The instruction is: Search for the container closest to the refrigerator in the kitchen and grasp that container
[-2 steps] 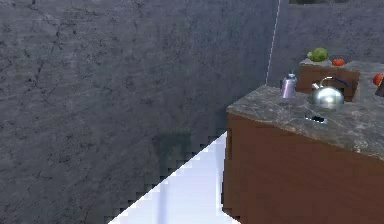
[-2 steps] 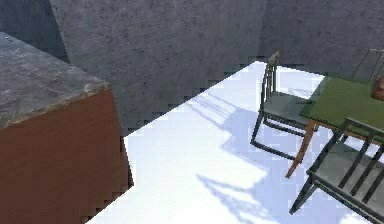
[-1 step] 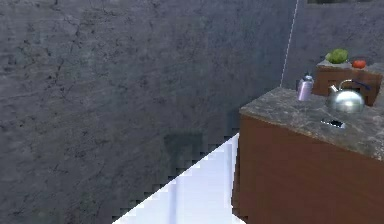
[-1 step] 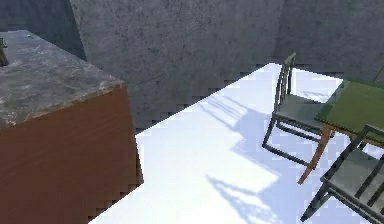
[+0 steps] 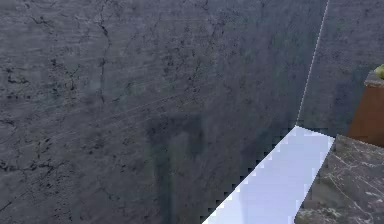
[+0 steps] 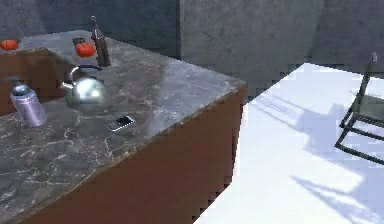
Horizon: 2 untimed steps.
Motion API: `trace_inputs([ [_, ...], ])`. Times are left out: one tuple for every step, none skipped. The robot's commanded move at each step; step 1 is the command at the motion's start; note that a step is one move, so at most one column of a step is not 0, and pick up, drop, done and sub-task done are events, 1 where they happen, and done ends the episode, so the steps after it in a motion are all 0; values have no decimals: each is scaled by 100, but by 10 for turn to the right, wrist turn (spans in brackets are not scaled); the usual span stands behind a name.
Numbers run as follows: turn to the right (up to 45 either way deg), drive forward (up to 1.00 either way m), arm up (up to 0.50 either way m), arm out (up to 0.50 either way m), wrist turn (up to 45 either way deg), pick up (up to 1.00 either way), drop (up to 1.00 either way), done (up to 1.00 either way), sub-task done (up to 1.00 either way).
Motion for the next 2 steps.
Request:
trace_inputs([
  [180,0,0,0,0,0,0,0,0],
  [0,50,0,0,0,0,0,0,0],
])
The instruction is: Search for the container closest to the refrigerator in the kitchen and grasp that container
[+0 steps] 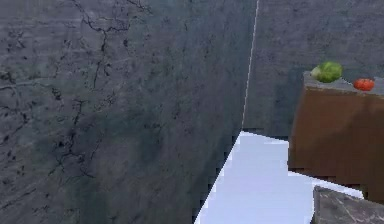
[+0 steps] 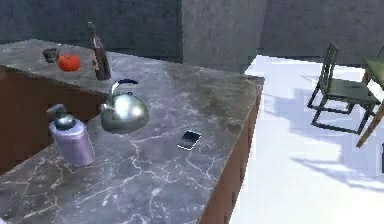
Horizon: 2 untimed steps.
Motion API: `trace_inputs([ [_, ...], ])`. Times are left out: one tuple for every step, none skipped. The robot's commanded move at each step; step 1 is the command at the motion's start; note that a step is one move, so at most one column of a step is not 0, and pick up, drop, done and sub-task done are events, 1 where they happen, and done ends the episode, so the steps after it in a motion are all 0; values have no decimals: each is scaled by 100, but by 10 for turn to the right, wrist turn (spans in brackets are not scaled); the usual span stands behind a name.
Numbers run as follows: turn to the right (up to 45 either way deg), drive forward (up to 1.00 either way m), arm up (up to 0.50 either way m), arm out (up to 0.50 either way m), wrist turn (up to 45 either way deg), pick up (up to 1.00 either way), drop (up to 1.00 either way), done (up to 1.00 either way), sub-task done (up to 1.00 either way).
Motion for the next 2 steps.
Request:
trace_inputs([
  [150,0,0,0,0,0,0,0,0],
  [30,0,0,0,0,0,0,0,0],
])
